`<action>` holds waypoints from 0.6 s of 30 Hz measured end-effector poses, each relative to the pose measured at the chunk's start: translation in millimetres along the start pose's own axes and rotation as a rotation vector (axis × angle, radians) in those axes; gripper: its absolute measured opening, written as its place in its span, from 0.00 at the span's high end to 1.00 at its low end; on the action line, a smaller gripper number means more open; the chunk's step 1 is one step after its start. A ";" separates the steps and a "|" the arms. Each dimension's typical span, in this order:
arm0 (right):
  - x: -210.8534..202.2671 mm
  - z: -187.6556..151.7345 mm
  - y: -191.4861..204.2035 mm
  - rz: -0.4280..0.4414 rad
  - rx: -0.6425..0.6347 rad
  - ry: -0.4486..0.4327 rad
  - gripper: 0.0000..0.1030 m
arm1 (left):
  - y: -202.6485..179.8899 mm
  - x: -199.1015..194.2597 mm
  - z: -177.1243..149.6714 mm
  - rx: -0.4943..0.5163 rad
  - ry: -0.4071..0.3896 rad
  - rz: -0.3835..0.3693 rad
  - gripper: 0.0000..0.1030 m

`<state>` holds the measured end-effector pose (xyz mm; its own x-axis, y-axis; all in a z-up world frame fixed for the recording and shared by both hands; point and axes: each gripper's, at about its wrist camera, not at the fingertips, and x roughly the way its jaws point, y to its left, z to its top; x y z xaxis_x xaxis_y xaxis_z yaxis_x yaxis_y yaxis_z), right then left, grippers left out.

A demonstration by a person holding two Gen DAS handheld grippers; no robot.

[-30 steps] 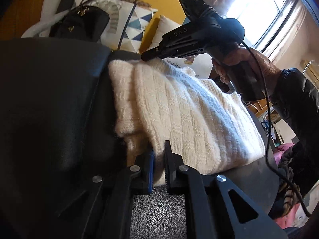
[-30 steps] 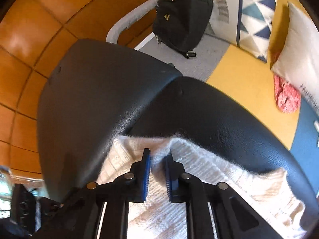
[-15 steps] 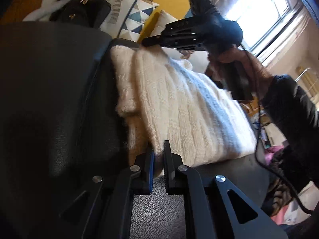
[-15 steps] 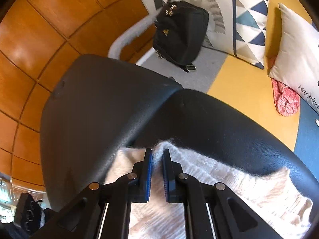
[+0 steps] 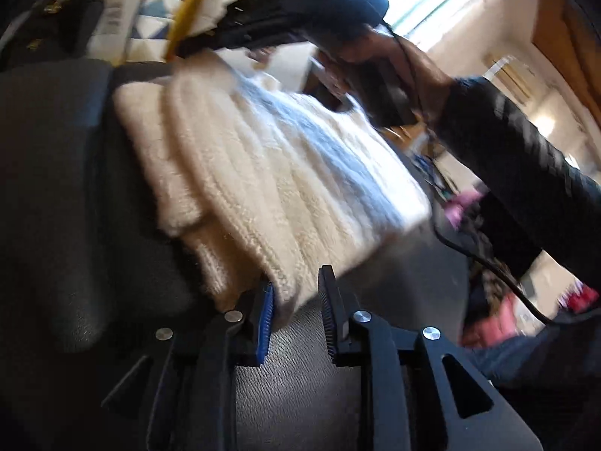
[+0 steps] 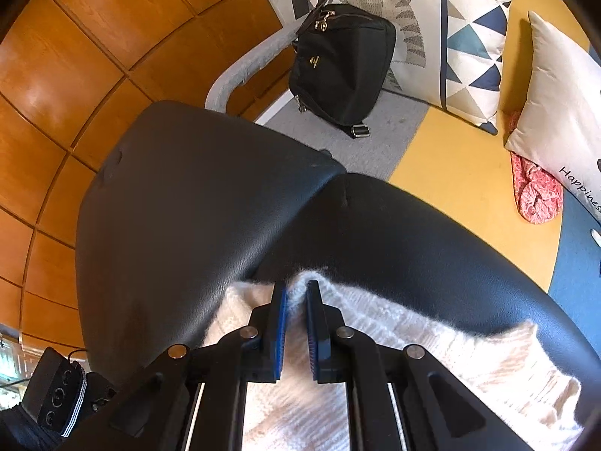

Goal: Fold clothes

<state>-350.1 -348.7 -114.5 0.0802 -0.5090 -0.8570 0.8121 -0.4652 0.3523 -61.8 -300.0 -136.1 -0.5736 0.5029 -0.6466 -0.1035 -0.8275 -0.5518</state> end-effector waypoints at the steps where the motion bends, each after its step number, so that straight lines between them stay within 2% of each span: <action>1: 1.3 -0.2 -0.6 -0.002 0.002 -0.002 0.92 | 0.6 -1.5 -1.7 0.021 0.009 0.023 0.92; 6: 11.3 -3.2 -5.3 -0.019 0.011 0.006 0.92 | -1.5 -1.5 -21.1 0.062 0.050 0.072 0.96; 10: 17.0 -5.2 -8.8 -0.026 0.023 0.009 0.92 | -1.2 -2.6 -21.2 0.037 0.046 0.076 0.95; 12: 18.5 -5.0 -9.7 -0.036 0.030 0.010 0.92 | 5.8 -7.0 -20.8 -0.025 0.031 0.048 0.92; 14: 18.8 -5.5 -7.7 -0.039 0.029 0.017 0.92 | 8.8 -10.6 -20.9 -0.067 0.014 0.036 0.81; 18: 5.6 -7.2 -5.2 0.006 0.046 -0.013 0.89 | 5.5 -15.1 -22.4 -0.092 -0.007 0.056 0.79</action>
<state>-349.8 -343.9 -123.8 0.0772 -0.5214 -0.8498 0.7840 -0.4949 0.3748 -35.4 -306.6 -141.2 -0.5819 0.4548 -0.6742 0.0037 -0.8276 -0.5614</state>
